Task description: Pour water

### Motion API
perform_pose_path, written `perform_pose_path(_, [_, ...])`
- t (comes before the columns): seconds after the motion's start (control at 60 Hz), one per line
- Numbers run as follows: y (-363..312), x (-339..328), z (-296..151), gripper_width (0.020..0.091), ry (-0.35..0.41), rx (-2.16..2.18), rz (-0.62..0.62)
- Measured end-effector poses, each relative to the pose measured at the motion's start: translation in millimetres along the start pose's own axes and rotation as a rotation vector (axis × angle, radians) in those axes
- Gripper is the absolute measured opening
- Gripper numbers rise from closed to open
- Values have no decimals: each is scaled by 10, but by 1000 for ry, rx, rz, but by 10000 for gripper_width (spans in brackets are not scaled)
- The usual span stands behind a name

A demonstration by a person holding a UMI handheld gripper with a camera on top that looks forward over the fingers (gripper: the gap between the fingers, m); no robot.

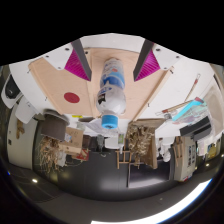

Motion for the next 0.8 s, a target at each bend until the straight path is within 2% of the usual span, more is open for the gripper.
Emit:
perform_pose_path(0.067, [-14, 212, -52, 852, 36, 13, 16])
perform_pose_path(0.1, [-19, 321, -72, 824, 54, 15, 20])
perform_pose_path(0.167, [-45, 450, -61, 692, 72, 9, 21])
perform_pose_path(0.233, [-38, 535, -88, 527, 95, -9, 27])
perform_pose_path(0.317, [-55, 564, -110, 502, 112, -6, 20])
perform_pose_path(0.467, [-21, 545, -82, 379, 101, 38, 36])
perform_pose_path(0.583, [12, 473, -197, 370, 83, 10, 75])
perform_pose_path(0.8, [274, 275, -972, 369, 149, -89, 210])
Point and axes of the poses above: the point between the fingertips, and its own axes, seen from behind it with the camera up: y to the right, z down, x forward, the way the camera looks, the point moved 3 cm from there along -x, backward, against the way the camera looks, and after that the axes turned 13 degrees about x, right-handed, at the moved point
